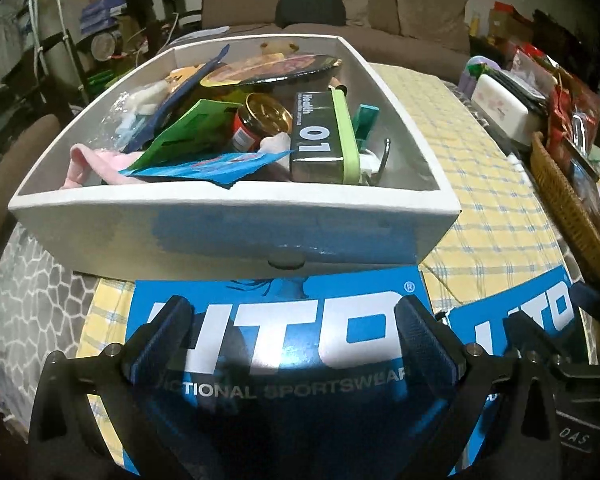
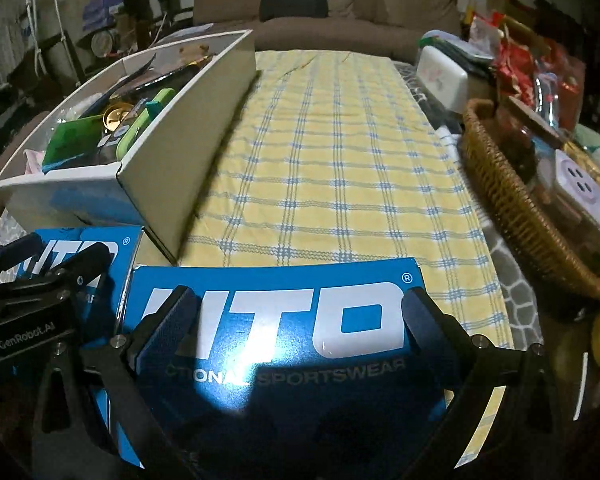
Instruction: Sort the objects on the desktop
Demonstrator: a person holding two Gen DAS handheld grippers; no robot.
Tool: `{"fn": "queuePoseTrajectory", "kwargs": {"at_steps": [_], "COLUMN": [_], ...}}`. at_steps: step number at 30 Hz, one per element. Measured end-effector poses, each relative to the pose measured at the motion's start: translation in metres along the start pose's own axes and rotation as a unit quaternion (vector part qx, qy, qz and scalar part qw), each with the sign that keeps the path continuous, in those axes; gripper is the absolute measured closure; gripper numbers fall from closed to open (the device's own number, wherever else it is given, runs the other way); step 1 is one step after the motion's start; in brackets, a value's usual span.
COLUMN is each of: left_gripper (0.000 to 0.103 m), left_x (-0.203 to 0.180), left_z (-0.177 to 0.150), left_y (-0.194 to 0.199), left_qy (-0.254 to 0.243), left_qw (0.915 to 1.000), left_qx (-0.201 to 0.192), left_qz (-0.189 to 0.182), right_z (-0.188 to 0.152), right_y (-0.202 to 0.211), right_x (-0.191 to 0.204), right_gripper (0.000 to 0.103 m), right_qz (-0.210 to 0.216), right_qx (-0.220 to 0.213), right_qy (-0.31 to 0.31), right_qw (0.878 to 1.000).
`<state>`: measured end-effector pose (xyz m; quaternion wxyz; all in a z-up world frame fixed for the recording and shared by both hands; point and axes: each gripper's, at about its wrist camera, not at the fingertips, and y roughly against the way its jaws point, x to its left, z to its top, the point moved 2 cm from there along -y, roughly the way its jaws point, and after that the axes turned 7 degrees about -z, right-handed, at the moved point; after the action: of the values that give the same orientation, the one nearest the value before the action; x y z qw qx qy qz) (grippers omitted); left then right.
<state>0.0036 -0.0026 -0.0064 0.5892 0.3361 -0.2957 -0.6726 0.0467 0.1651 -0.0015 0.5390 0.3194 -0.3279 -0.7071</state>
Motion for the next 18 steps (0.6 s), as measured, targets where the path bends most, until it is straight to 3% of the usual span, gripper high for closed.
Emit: {"fn": "queuePoseTrajectory", "kwargs": {"at_steps": [18], "left_gripper": [0.0], "left_x": [0.0012], "left_z": [0.0016], "left_y": [-0.0013], "left_qy": [-0.005], "left_qw": [0.9999], "left_qx": [-0.001], "left_qz": [-0.011], "right_z": [0.005], "right_y": [-0.0043], "right_x": [-0.0001], "right_gripper": [0.0], "right_qz": [-0.01], "right_qx": [0.004], "right_qy": [-0.011], "right_qw": [1.0]}}
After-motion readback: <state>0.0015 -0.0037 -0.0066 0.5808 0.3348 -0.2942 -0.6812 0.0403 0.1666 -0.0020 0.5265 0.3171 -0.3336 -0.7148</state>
